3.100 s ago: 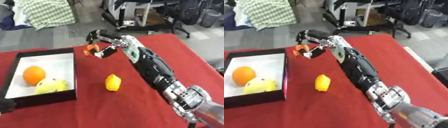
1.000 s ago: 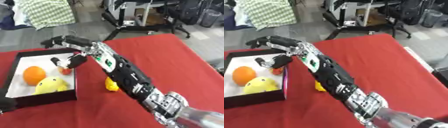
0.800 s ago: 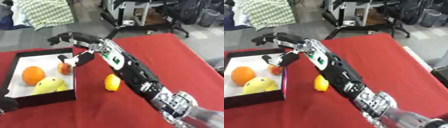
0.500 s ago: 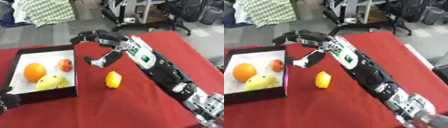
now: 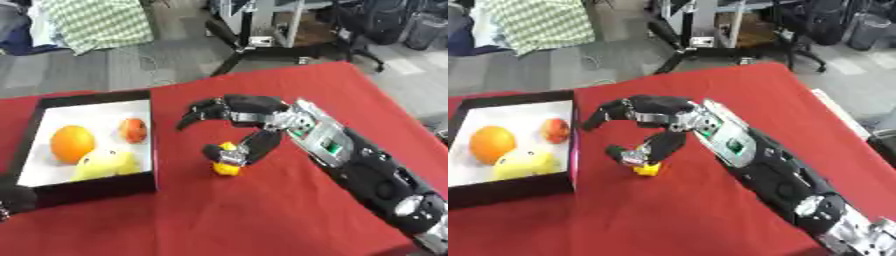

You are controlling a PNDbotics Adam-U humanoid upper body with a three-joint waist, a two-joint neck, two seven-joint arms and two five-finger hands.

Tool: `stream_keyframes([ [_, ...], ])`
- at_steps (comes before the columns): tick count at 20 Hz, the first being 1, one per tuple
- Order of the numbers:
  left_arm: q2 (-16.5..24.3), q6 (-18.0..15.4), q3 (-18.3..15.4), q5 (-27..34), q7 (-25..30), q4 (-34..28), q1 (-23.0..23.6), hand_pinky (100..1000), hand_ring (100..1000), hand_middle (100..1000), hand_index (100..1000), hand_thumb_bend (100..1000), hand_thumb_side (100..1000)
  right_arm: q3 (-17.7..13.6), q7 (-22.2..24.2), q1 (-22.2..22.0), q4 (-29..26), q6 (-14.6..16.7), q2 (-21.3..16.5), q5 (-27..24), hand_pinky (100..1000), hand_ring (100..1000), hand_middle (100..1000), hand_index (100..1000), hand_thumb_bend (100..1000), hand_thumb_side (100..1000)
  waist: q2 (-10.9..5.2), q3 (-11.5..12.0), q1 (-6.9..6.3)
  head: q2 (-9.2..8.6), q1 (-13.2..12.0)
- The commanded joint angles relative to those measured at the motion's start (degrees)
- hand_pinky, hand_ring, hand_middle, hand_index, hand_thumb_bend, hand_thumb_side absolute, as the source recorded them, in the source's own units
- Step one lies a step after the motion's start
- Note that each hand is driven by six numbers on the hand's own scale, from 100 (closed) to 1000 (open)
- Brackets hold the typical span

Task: Pick up objects on the table and place them in the box.

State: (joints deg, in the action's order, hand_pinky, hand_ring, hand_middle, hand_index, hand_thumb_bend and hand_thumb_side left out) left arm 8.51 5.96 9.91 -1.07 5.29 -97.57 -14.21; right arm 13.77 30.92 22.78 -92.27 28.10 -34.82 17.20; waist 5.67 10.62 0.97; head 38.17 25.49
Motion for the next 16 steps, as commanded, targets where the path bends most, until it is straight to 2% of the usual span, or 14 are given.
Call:
stream_keyframes([
  [1,0.7,0.0,-0.7,-0.3,-0.5,-1.2,-0.7,692,654,587,813,100,1000,-1.1,-0.5,0.7,4.5,0.0,0.6,5.0,1000,860,827,933,100,835,-1.11,0.0,-0.32,0.07,-0.1],
  [5,0.6,0.0,-0.7,-0.3,-0.6,-1.3,-0.8,692,654,587,813,100,1000,-2.0,-4.0,1.1,10.9,0.8,2.8,12.1,1000,861,830,933,100,848,-0.86,0.0,-0.45,0.34,-0.8],
  [8,0.6,0.1,-0.7,-0.3,-0.7,-1.3,-0.8,692,654,586,813,100,1000,-2.0,-6.1,0.7,13.5,1.7,3.4,15.5,1000,862,831,934,100,873,-0.76,-0.1,-0.44,0.76,-1.5],
  [12,0.6,0.1,-0.7,-0.3,-0.6,-1.3,-0.8,691,654,586,813,100,1000,-1.9,-7.5,0.1,15.5,2.4,4.1,18.1,1000,862,833,934,100,888,-0.77,-0.3,-0.55,1.69,-2.5],
  [16,0.6,0.1,-0.7,-0.3,-0.7,-1.3,-0.8,691,654,586,813,100,1000,-2.1,-8.3,0.0,16.4,2.9,4.5,19.6,1000,864,834,933,100,853,-0.84,-0.4,-0.69,2.59,-3.1],
])
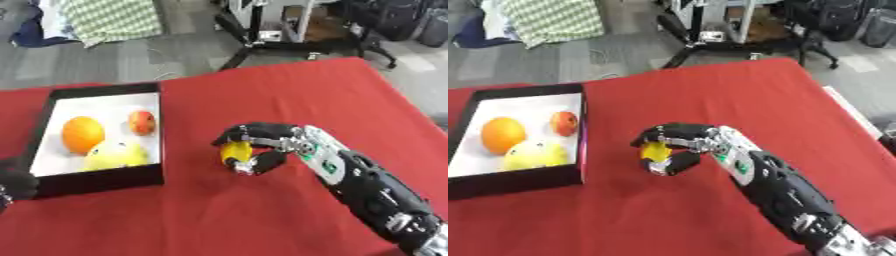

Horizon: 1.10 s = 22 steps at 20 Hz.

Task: Pick up objects on the table and place them in the box.

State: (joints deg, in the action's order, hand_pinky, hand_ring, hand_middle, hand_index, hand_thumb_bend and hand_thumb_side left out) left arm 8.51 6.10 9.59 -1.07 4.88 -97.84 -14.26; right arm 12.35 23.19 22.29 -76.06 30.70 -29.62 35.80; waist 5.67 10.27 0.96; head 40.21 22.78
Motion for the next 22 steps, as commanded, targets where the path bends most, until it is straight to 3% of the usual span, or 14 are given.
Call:
stream_keyframes([
  [1,0.6,0.0,-0.4,-0.3,-0.2,-1.0,-0.7,691,654,586,813,100,1000,-0.7,-0.6,0.4,0.3,0.4,-0.7,1.3,1000,864,835,929,100,829,-0.85,-0.1,-0.69,0.67,-0.4],
  [4,0.7,0.0,-0.4,-0.3,-0.2,-1.0,-0.7,691,654,586,813,100,1000,-0.8,-0.6,0.1,0.5,0.6,-0.6,1.9,1000,856,821,922,100,765,-0.84,-0.2,-0.72,0.87,-0.5],
  [5,0.7,0.0,-0.4,-0.4,-0.2,-1.0,-0.6,691,654,585,813,100,1000,-0.8,-0.5,0.0,0.6,0.7,-0.6,2.1,1000,837,791,918,100,657,-0.82,-0.2,-0.72,0.9,-0.5],
  [6,0.7,0.0,-0.4,-0.4,-0.2,-1.0,-0.6,691,654,585,813,100,1000,-0.9,-0.4,-0.1,0.6,0.8,-0.6,2.2,1000,834,786,918,100,654,-0.81,-0.2,-0.71,0.93,-0.5],
  [7,0.7,0.0,-0.4,-0.4,-0.2,-1.0,-0.6,691,653,585,813,100,1000,-0.9,-0.4,-0.2,0.6,0.8,-0.5,2.3,1000,798,725,909,100,469,-0.8,-0.2,-0.72,0.95,-0.5],
  [8,0.7,0.0,-0.4,-0.4,-0.3,-1.0,-0.6,691,653,585,813,100,1000,-1.1,-0.6,-0.3,0.5,0.8,-0.5,2.4,1000,786,705,905,100,375,-0.78,-0.2,-0.72,0.97,-0.5],
  [9,0.7,0.1,-0.4,-0.4,-0.3,-1.0,-0.6,691,653,585,813,100,1000,-1.2,-0.8,-0.4,0.5,0.7,-0.4,2.5,997,748,648,897,100,215,-0.77,-0.2,-0.72,0.99,-0.6],
  [15,0.7,0.1,-0.4,-0.4,-0.3,-0.9,-0.6,691,653,585,813,100,1000,-1.9,-4.4,-0.4,-0.4,-0.2,-0.3,2.6,877,491,410,787,100,198,-0.72,-0.2,-0.72,1.0,-0.4],
  [22,0.7,0.1,-0.4,-0.4,-0.4,-0.9,-0.5,691,653,584,813,100,1000,-2.6,-10.2,0.9,-2.0,-0.9,0.0,-1.2,788,338,237,678,100,234,-0.83,-0.3,-0.72,0.98,-0.4],
])
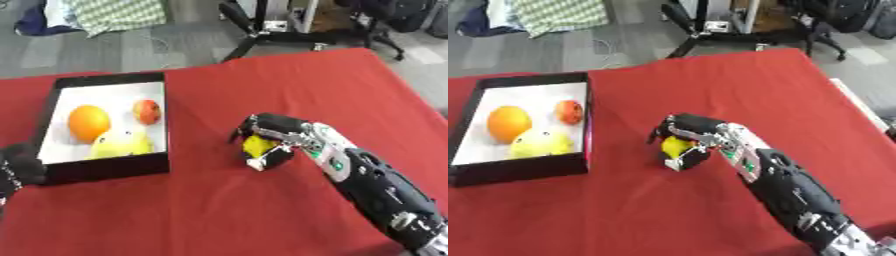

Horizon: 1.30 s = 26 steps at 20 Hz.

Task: Pick up objects on the table and place them in the box.

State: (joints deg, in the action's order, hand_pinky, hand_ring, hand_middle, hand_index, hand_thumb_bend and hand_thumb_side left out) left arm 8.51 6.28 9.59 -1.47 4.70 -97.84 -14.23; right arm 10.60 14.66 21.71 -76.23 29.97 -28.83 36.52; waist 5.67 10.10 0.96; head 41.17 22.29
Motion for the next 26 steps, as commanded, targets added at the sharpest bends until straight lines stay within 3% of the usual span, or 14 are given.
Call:
stream_keyframes([
  [1,0.7,-0.1,-0.4,0.0,-0.2,-0.9,-0.5,691,653,584,813,100,1000,-1.0,-1.9,2.0,-2.4,-0.2,-0.8,-2.9,785,332,231,673,100,240,-0.86,-0.1,-0.72,0.03,0.1],
  [11,0.6,-0.1,-0.3,0.0,-0.1,-0.9,-0.5,690,652,583,812,100,1000,-0.7,0.3,13.3,-5.7,-1.5,-0.2,-12.9,771,325,217,663,100,355,-1.01,0.2,-0.8,-0.58,1.7],
  [12,0.6,-0.1,-0.2,0.0,-0.1,-0.9,-0.6,690,652,583,812,100,1000,-0.5,0.7,14.5,-5.3,-1.6,0.2,-13.3,770,325,216,663,100,322,-0.95,0.3,-0.83,-0.8,2.1],
  [20,-0.2,0.0,0.7,0.2,0.7,-1.0,-1.4,690,651,582,812,100,1000,0.5,4.3,23.5,0.9,-1.3,6.4,-14.5,781,328,224,669,100,340,-0.11,2.0,-1.17,-2.66,5.2],
  [26,-1.3,0.1,2.9,0.6,2.6,-0.7,-3.1,690,651,582,812,100,1000,0.0,7.2,28.3,9.5,0.6,13.1,-9.8,798,338,241,681,100,310,1.06,4.9,-1.44,-4.26,8.7],
])
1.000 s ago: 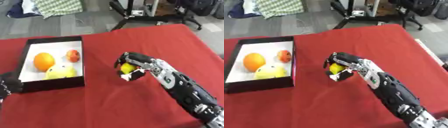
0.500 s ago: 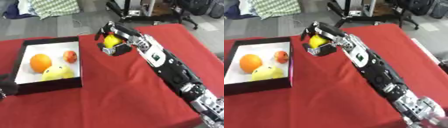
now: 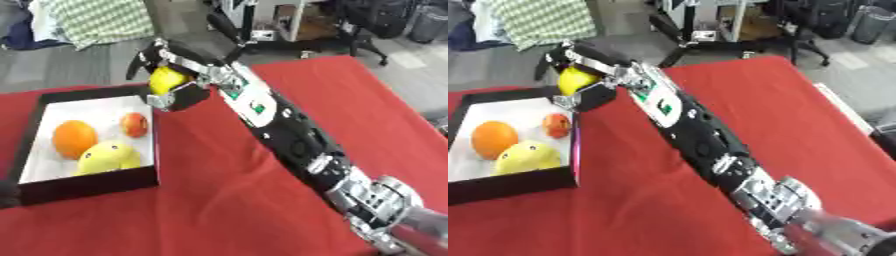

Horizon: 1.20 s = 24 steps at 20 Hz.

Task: Pick up objects on the table and place them in the box.

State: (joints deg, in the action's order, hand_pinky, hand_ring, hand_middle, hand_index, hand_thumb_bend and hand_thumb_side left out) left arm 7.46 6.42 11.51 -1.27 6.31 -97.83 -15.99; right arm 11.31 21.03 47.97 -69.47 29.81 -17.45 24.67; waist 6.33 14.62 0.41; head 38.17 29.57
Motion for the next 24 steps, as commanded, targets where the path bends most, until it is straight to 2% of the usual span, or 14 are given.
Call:
stream_keyframes([
  [1,-0.5,0.0,1.4,0.4,1.5,-0.7,-1.7,690,651,582,812,100,1000,-1.2,0.9,2.4,4.3,1.1,2.7,3.1,804,344,245,681,100,310,0.63,1.0,-0.89,-1.56,2.0],
  [3,-0.8,0.0,2.0,0.5,2.2,-0.6,-2.5,690,651,582,812,100,1000,-2.3,0.4,3.0,7.4,1.6,4.3,5.2,825,368,264,683,100,309,1.05,2.3,-0.79,-1.92,3.1],
  [5,-0.9,0.0,2.4,0.6,2.6,-0.6,-3.1,690,651,582,812,100,1000,-3.4,-0.8,3.3,10.1,2.2,5.4,7.0,859,446,326,709,100,293,1.38,3.2,-0.64,-2.06,3.8],
  [6,-1.0,0.1,2.5,0.6,2.7,-0.6,-3.3,690,651,581,812,100,1000,-3.8,-1.8,3.4,11.2,2.5,5.7,8.1,870,495,412,753,100,280,1.49,3.5,-0.57,-2.08,4.1],
  [7,-1.0,0.1,2.5,0.7,2.8,-0.5,-3.4,690,651,581,812,100,1000,-4.1,-2.9,3.4,12.0,2.9,5.9,9.2,876,523,452,775,100,271,1.56,3.6,-0.53,-2.14,4.1],
  [8,-1.0,0.1,2.6,0.7,2.9,-0.5,-3.4,690,651,581,812,100,1000,-4.3,-4.2,3.4,12.5,3.2,6.0,10.4,942,742,657,888,100,233,1.59,3.6,-0.5,-2.22,4.1],
  [9,-1.0,0.1,2.6,0.7,2.9,-0.5,-3.4,690,651,581,812,100,1000,-4.4,-5.5,3.4,12.7,3.3,6.0,11.8,972,800,716,908,100,226,1.61,3.6,-0.47,-2.3,4.0],
  [10,-1.0,0.1,2.6,0.7,2.9,-0.5,-3.5,690,651,581,812,100,1000,-4.2,-6.5,3.4,12.8,3.6,6.0,13.3,1000,970,870,947,100,497,1.62,3.6,-0.44,-2.37,4.0],
  [14,-0.9,0.1,2.6,0.7,3.0,-0.5,-3.4,690,651,581,812,100,1000,-4.0,-10.2,3.1,12.3,5.3,6.1,16.0,1000,1000,939,964,100,593,1.55,3.4,-0.43,-2.48,3.8],
  [17,-0.9,0.1,2.5,0.7,2.9,-0.4,-3.2,690,651,581,812,100,1000,-3.7,-12.0,2.7,11.2,5.3,6.2,13.5,1000,1000,929,962,100,592,1.34,2.9,-0.48,-2.32,3.3],
  [19,-0.7,0.1,2.2,0.6,2.7,-0.3,-2.8,690,651,581,812,100,1000,-3.1,-12.3,2.5,9.2,4.8,5.3,9.7,1000,990,914,953,100,558,1.01,2.3,-0.44,-2.0,2.4],
  [21,-0.4,0.1,1.8,0.5,2.3,-0.2,-2.1,690,651,581,812,100,1000,-2.2,-12.1,1.8,5.3,3.8,3.0,4.5,1000,954,891,935,100,452,0.55,1.2,-0.31,-1.38,0.2],
  [22,-0.2,0.0,1.6,0.5,2.1,-0.2,-1.7,690,651,580,812,100,1000,-1.7,-11.8,1.0,2.8,3.0,1.5,1.5,1000,894,836,911,100,406,0.25,0.5,-0.2,-0.88,-1.4],
  [24,0.3,0.0,0.9,0.3,1.4,0.0,-0.4,691,651,581,812,100,1000,-1.1,-11.6,-2.7,-4.1,0.4,-2.1,-7.3,1000,830,774,875,100,466,-0.64,-1.6,0.26,0.7,-6.1],
])
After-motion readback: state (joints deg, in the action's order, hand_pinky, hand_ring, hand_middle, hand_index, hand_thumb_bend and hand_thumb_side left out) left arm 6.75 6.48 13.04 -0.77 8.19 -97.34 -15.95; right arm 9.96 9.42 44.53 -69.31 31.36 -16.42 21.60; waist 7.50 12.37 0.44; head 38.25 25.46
